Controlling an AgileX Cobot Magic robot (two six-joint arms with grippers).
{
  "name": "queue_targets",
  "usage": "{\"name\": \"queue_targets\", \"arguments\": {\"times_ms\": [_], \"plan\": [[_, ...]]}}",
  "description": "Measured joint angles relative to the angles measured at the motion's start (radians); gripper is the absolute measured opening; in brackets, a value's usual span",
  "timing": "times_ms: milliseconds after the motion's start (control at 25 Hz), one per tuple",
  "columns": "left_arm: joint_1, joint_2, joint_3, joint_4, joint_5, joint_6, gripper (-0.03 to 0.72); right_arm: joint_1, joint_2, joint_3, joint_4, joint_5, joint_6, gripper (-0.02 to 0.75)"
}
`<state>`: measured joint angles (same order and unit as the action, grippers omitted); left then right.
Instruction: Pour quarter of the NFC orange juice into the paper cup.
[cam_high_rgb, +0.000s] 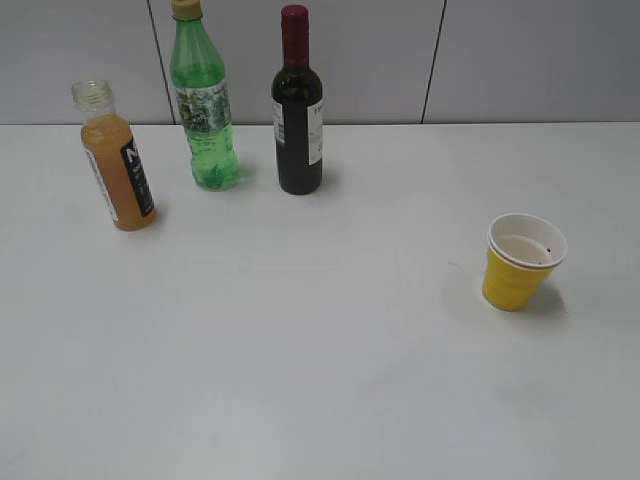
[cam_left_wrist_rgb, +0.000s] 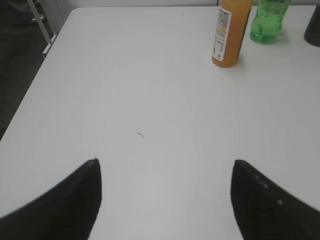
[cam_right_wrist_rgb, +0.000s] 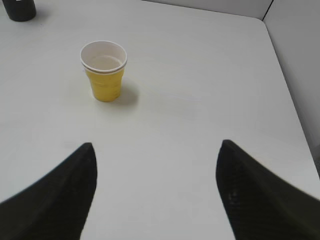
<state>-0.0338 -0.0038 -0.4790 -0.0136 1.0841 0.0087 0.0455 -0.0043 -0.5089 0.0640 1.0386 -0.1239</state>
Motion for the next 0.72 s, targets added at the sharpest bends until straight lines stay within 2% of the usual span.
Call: {"name": "queue_targets", "arguments": {"times_ms": [720], "plan": [[0.0, 0.0, 0.0, 0.0, 0.0, 0.0, 0.588, 0.0, 0.0, 0.0, 0.0, 0.0, 0.0, 0.59]]}}
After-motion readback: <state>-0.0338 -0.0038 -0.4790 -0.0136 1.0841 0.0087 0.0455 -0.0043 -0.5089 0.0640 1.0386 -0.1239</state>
